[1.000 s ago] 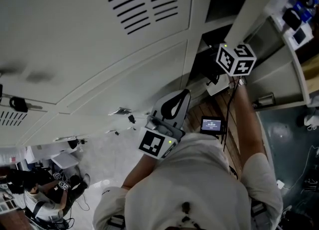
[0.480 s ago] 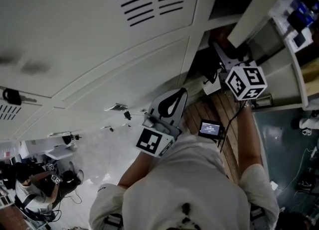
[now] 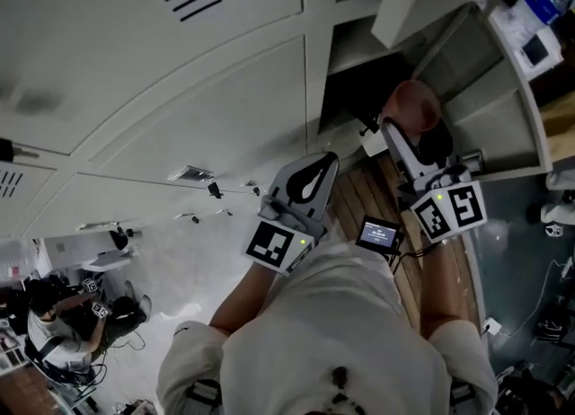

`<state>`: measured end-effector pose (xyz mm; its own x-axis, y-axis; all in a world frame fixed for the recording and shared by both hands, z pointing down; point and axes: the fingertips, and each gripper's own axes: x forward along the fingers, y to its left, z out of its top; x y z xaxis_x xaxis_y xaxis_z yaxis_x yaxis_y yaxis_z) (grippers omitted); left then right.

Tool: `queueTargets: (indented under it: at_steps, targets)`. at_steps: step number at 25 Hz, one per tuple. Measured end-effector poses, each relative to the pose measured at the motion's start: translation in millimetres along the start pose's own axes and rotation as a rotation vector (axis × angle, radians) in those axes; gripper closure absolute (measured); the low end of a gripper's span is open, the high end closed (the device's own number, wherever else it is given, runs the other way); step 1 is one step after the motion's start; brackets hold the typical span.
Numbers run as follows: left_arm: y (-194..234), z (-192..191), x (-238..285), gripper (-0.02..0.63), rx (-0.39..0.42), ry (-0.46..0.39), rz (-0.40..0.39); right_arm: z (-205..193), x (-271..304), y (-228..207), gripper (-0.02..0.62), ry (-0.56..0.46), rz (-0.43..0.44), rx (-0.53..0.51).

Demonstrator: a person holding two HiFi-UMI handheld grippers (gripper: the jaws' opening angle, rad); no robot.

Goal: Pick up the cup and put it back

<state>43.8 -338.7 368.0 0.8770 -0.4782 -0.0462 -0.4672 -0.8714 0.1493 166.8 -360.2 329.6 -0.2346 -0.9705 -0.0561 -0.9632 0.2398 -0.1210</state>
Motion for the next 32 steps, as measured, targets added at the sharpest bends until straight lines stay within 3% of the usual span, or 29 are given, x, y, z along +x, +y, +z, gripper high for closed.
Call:
queueTargets:
  at_steps: [12,27,32]
  targets:
    - [-73.7,-6.6,-23.9,0.598,0.03,0.004,0.044,-17.5,-111.2,25.4,0.233,-0.015,0.031,0.035]
    - [-205.7,-30.0,-77.8,0.598,0.06,0.02,0.114,-34.1,-269.4,28.1,0.233,0.017,0.037,0.107]
    - [-221.0,-36.0,-103.0,0.598,0.08,0.043,0.147,-34.1,-297.2,31.9,0.233,-0.011,0.027,0.128]
